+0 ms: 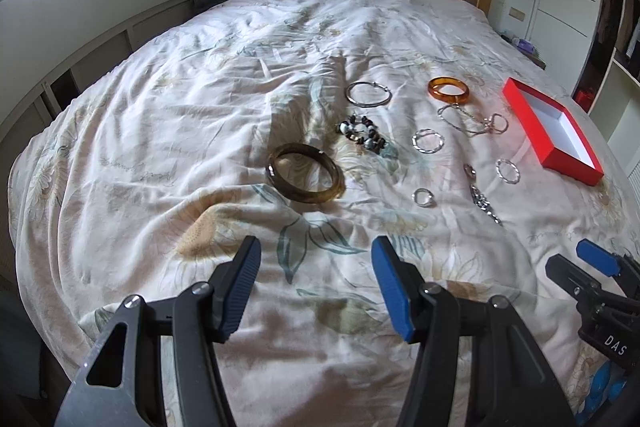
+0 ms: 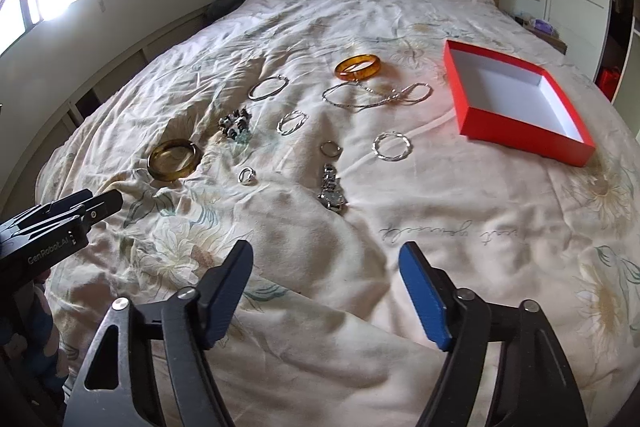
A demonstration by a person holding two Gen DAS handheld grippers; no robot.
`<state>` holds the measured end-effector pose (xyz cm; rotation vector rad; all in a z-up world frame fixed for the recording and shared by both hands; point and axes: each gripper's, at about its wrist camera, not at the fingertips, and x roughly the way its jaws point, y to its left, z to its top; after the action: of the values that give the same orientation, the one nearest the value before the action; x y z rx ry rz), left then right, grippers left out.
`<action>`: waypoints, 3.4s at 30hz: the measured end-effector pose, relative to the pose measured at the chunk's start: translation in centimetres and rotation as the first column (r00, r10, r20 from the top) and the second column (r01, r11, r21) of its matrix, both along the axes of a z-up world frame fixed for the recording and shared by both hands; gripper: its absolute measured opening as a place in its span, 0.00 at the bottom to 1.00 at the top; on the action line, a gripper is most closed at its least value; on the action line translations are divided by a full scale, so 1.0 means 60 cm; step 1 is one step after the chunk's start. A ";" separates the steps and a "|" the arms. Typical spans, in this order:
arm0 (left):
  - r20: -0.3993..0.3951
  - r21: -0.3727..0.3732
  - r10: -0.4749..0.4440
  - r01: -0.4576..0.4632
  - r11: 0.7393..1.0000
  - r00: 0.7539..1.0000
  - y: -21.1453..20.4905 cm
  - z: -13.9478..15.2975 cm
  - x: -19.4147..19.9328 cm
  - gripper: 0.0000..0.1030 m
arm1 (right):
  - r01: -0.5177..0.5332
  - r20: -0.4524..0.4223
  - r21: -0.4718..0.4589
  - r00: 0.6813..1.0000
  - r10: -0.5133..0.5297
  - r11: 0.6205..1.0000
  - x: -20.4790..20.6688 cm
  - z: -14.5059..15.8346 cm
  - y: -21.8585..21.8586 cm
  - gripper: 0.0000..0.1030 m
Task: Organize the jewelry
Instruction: 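Move left tool toward the dark brown bangle while right tool approaches a small silver ring, then close left tool on the brown bangle while right tool grasps the silver ring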
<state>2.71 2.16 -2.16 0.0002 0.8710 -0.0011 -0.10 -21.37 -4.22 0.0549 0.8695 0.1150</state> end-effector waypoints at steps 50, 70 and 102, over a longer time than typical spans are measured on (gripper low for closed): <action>-0.118 -0.089 0.043 -0.054 0.995 0.992 0.061 -0.055 0.138 0.53 | -0.031 -0.079 0.072 0.996 0.037 0.997 0.101 -0.032 -0.012 0.48; -0.159 -0.101 0.084 -0.101 0.990 0.984 0.073 -0.091 0.187 0.53 | -0.111 -0.083 0.151 0.989 0.125 0.982 0.148 -0.041 0.023 0.40; -0.186 -0.098 0.111 -0.130 0.987 0.976 0.090 -0.120 0.206 0.17 | -0.254 -0.155 0.148 0.949 0.276 0.956 0.221 -0.109 0.126 0.18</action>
<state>15.06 7.58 -9.38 -0.1577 1.0498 0.0659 13.17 -13.79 -10.76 0.0673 1.0412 0.4238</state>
